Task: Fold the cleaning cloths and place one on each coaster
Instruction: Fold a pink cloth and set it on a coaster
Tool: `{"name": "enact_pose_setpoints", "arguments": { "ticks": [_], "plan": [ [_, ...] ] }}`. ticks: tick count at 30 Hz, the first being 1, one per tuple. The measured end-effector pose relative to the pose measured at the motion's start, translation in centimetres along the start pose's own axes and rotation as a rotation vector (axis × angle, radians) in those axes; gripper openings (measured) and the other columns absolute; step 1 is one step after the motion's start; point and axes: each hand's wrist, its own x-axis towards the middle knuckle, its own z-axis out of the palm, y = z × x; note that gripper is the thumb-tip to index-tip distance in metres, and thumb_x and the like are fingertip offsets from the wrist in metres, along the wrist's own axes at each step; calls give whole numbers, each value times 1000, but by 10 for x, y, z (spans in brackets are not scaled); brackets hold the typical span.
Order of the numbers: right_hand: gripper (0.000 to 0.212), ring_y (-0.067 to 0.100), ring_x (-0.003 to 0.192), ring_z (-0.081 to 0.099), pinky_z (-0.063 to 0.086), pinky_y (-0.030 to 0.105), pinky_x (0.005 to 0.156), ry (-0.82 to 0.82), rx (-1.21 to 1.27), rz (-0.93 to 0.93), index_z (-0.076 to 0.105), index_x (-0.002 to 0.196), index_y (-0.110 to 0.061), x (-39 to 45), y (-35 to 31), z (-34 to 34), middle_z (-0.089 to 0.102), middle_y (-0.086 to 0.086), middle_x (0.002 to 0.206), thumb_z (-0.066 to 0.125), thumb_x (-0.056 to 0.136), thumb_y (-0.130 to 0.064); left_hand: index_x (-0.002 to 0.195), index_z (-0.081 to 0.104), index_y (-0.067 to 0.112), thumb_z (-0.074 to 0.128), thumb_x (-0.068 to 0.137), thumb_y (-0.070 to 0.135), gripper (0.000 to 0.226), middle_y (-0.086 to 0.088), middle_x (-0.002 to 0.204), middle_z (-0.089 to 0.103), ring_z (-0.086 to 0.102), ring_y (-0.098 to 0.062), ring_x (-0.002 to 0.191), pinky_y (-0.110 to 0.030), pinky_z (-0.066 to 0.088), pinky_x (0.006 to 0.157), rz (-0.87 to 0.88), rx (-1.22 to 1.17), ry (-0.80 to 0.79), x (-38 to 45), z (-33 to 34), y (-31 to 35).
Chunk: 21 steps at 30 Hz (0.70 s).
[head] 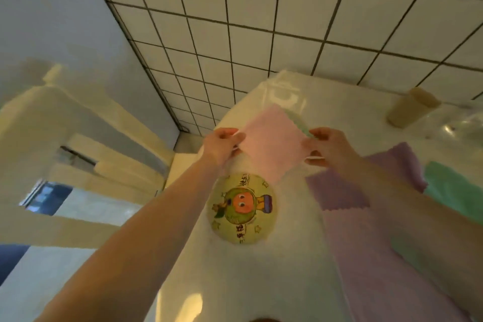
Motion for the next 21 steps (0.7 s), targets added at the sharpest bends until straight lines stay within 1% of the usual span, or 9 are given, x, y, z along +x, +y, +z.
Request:
{"name": "enact_pose_setpoints", "arguments": {
  "ticks": [2,5,8,11,13,14,16,18,21],
  "plan": [
    [19,11,58,62,55,28,53,43,20,10,60,100,-13,20,2,-4,62,3,82,64,84,-3,95,65,9,75,80,12,18,-10,95,66,65,-23,85,-35,57,80,45,79,-7,24,17,9],
    [12,17,64,62,53,29,55,126,62,44,59,90,-14,42,6,-8,61,6,82,65,84,-5,87,64,12,74,80,11,12,-5,88,64,65,-25,86,-37,56,85,98,162,-28,50,36,15],
    [14,18,64,61,51,30,55,206,47,70,56,85,-17,59,13,-8,61,7,83,66,84,-6,86,65,14,76,79,17,13,-5,89,67,67,-27,92,-40,56,86,133,264,-14,73,49,14],
    [15,18,62,62,50,28,49,284,-34,73,58,86,-17,72,22,-7,63,9,85,70,80,-10,80,64,19,78,77,22,14,-4,88,69,67,-25,85,-43,56,84,178,401,11,88,55,10],
    [18,16,56,62,52,25,45,326,-138,65,59,90,-15,75,27,-8,64,9,79,73,78,-14,84,63,16,76,78,23,15,-2,87,66,64,-23,82,-39,54,83,231,538,41,93,57,6],
    [20,16,53,62,54,25,47,337,-195,55,59,91,-14,75,29,-8,66,9,76,74,77,-16,89,63,14,75,80,24,18,0,88,63,60,-20,82,-35,51,82,261,614,68,94,56,5],
    [23,20,54,64,58,31,59,364,-254,44,59,94,-13,74,34,-12,67,11,74,74,76,-16,103,62,10,73,81,25,29,-1,94,58,55,-18,86,-30,46,82,299,717,132,92,55,5],
    [24,24,59,65,59,37,66,388,-258,42,60,98,-10,71,38,-19,68,11,77,71,77,-9,109,59,9,71,82,26,34,-5,106,57,54,-20,94,-34,47,88,330,757,180,86,53,5],
    [23,20,61,65,57,31,53,384,-209,32,61,104,-5,58,42,-35,67,13,83,62,81,-1,110,58,11,67,86,26,31,-8,111,56,53,-20,93,-33,45,83,439,849,170,72,53,5]
  ]
}}
